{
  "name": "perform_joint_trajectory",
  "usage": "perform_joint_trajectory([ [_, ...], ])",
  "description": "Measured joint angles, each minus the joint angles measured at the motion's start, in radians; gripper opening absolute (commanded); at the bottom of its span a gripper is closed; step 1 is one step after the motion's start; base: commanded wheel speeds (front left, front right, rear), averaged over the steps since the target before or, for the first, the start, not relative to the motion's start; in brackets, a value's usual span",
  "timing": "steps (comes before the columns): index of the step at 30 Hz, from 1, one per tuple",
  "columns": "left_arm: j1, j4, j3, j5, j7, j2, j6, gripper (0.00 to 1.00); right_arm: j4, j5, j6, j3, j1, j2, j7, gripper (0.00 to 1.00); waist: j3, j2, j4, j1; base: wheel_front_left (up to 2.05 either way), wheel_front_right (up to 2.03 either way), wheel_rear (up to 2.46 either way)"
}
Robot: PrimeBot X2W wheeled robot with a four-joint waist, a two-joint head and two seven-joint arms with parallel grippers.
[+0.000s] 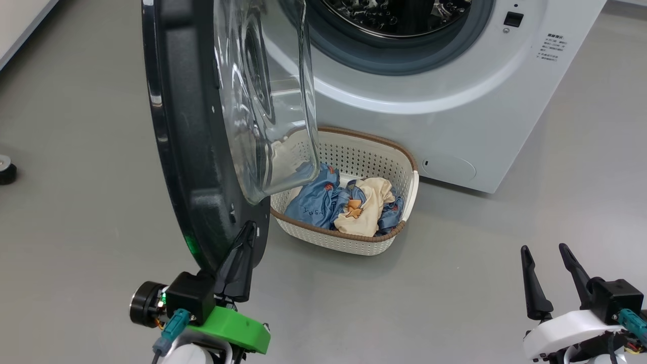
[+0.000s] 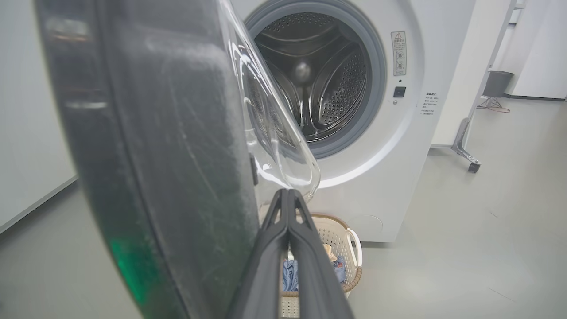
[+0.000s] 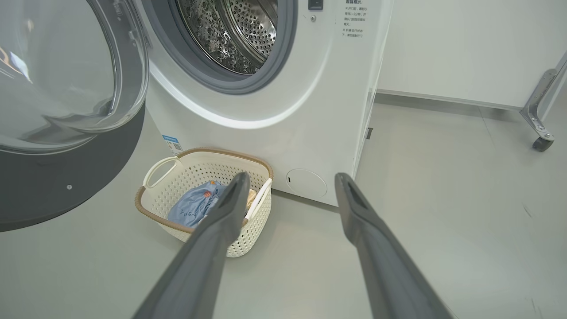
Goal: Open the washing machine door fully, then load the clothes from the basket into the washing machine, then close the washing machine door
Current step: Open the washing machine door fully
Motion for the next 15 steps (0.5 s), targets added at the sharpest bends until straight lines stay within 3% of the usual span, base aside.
perform_joint_trajectory([
  [15,0.012,-0.002,0.168,-0.058,0.000,0.016,0.045,0.00,-0.001,-0.008,0.005,0.006,0.000,0.003,0.000,1.00,0.020,0.0000,0.017,0.0000,0.00,0.00,0.00],
])
